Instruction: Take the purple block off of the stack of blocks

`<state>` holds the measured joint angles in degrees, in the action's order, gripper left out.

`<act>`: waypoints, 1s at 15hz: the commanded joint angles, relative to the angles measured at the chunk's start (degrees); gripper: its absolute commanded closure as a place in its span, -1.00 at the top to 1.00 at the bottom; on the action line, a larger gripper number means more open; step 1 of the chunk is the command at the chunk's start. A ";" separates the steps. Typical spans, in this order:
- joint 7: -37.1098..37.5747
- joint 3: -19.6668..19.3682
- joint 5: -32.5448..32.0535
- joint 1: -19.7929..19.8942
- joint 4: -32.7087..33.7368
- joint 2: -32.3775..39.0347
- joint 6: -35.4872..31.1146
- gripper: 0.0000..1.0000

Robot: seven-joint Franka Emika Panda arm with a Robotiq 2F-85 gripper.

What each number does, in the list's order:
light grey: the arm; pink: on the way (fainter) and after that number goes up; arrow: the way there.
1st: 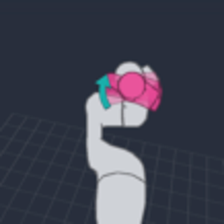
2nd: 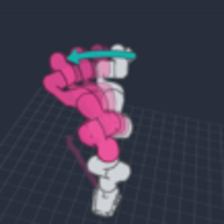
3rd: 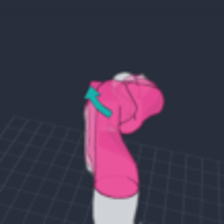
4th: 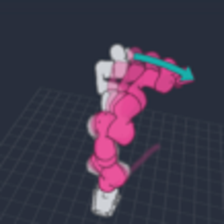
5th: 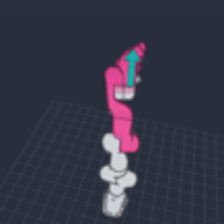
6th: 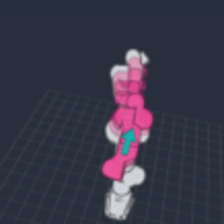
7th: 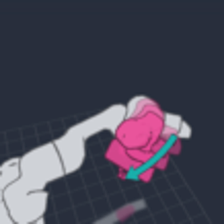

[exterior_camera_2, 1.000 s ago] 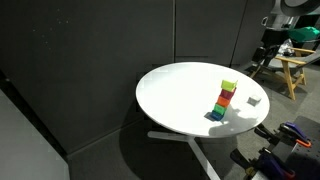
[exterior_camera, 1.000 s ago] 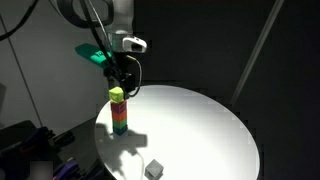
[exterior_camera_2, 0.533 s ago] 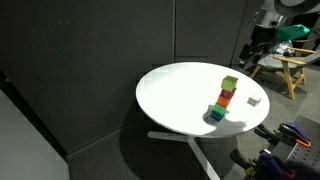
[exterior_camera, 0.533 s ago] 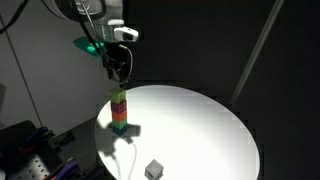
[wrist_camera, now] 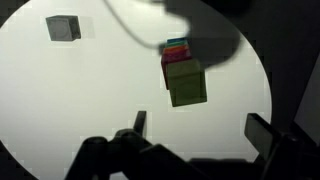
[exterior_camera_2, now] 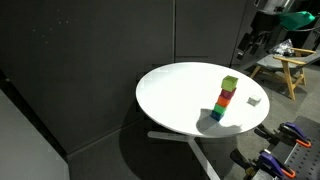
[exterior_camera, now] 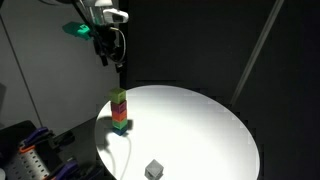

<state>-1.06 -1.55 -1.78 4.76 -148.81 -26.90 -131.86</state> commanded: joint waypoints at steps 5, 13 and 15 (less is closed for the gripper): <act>-3.13 -1.17 0.35 -2.05 -0.74 -10.67 14.67 1.00; -3.95 -1.32 -0.24 -1.94 0.06 -13.27 19.93 1.00; -4.19 -1.47 -0.23 -1.99 0.00 -13.62 20.13 1.00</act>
<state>-5.51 -2.67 -1.75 3.20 -148.94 -40.54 -111.89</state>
